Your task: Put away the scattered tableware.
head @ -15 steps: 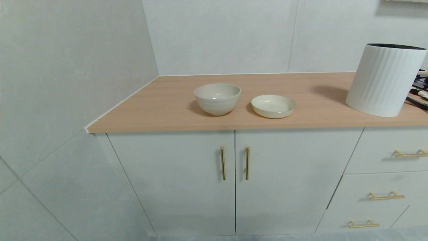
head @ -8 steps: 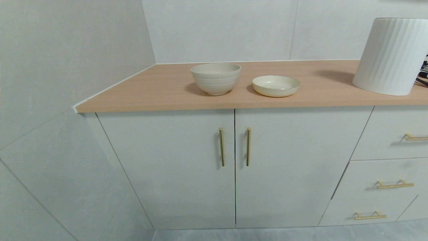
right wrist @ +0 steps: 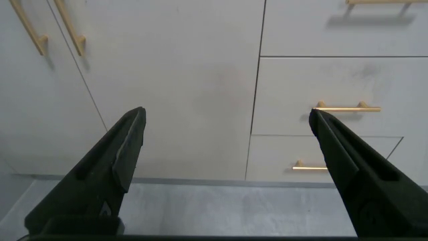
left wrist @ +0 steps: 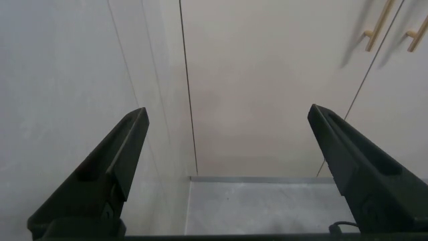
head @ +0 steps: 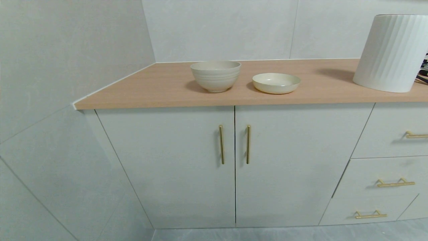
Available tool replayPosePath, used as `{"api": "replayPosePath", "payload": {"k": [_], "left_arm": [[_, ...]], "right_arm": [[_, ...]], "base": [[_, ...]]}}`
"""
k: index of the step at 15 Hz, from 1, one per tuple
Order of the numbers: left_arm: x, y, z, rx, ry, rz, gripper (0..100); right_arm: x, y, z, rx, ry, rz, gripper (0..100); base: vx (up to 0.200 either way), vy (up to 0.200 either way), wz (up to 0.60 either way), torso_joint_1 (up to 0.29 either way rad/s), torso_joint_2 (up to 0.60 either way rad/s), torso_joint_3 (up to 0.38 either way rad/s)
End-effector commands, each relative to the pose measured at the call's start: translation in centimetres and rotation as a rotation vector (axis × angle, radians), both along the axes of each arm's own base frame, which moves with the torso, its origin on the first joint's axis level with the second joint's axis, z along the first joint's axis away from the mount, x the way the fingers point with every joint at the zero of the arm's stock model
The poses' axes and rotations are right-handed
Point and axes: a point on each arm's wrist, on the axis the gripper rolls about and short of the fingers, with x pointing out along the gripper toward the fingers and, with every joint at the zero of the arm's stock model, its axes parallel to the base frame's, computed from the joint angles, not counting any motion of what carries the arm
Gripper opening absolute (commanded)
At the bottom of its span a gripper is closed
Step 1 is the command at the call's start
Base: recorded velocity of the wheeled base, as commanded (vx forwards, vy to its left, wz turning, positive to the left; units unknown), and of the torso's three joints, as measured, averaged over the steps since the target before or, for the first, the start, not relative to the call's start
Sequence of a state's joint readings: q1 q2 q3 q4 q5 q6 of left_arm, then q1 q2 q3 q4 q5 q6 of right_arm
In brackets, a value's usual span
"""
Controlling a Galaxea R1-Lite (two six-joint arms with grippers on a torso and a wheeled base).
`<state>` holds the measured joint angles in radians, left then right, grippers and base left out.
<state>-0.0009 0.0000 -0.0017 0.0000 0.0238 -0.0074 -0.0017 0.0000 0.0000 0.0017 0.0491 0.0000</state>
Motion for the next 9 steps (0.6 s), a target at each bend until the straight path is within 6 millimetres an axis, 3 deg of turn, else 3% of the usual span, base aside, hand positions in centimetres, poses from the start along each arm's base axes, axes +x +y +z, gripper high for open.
{"api": "replayPosePath", "payload": {"k": [1,9], "left_arm": [[0.00,0.00,0.00,0.000,0.000,0.000,100],[0.00,0.00,0.00,0.003,0.000,0.000,100]], "right_arm": [[0.00,0.00,0.00,-0.002,0.000,0.002,100],[-0.14,0.00,0.66,0.005,-0.035,-0.001,100]], "base": [[0.000,0.000,0.00,0.000,0.00,0.000],[0.000,0.000,0.00,0.000,0.00,0.000]]}}
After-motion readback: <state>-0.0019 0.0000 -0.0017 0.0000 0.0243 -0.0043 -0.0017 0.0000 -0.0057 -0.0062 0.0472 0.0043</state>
